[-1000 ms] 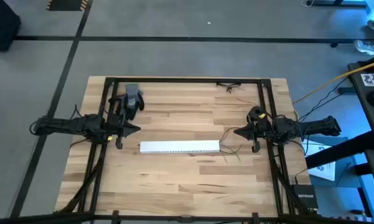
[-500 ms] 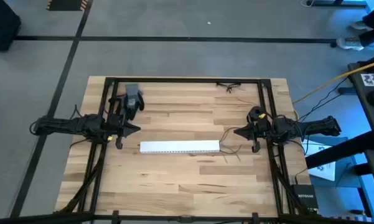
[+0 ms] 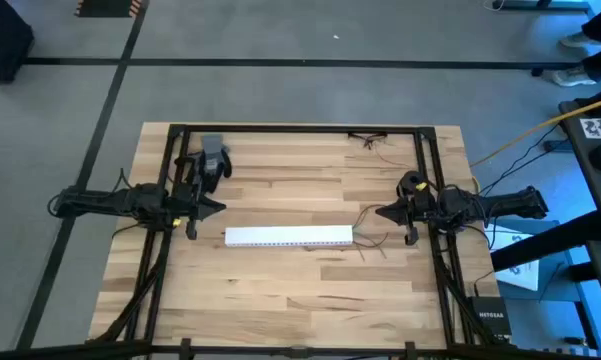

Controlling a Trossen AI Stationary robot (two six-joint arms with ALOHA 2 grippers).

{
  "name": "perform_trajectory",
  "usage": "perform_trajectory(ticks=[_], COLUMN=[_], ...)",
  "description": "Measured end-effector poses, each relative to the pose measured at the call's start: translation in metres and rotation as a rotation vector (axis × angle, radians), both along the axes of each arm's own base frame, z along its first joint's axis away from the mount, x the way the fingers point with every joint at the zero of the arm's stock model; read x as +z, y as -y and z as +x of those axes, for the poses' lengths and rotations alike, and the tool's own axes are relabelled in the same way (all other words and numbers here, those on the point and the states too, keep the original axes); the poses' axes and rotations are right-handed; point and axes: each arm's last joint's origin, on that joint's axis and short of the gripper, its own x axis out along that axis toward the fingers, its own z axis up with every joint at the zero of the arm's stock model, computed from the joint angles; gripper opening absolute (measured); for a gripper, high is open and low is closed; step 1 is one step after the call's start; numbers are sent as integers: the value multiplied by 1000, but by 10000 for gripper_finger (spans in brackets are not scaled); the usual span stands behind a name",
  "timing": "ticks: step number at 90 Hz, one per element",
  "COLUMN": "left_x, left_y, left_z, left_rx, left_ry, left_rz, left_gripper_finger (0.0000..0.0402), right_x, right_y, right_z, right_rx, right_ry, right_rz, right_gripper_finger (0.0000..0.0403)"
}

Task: Ziptie cables
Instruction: Return to Home Position

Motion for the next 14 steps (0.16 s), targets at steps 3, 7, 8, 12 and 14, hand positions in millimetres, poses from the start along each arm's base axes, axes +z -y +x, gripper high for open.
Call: perform_trajectory(ticks=[3, 7, 8, 12, 14], left_x=[0, 0, 0, 0, 0], left_y=[0, 0, 0, 0, 0], left_z=[0, 0, 0, 0, 0], left_rx=[0, 0, 0, 0, 0], left_ry=[0, 0, 0, 0, 0], left_rz=[0, 0, 0, 0, 0], left_gripper_finger=[0, 0, 0, 0, 0], right_x=[0, 0, 0, 0, 0], right_y=[0, 0, 0, 0, 0], right_z=[0, 0, 0, 0, 0], right_rx=[0, 0, 0, 0, 0], right_ry=[0, 0, 0, 0, 0], right_rz=[0, 0, 0, 0, 0], right_gripper_finger=[0, 0, 0, 0, 0])
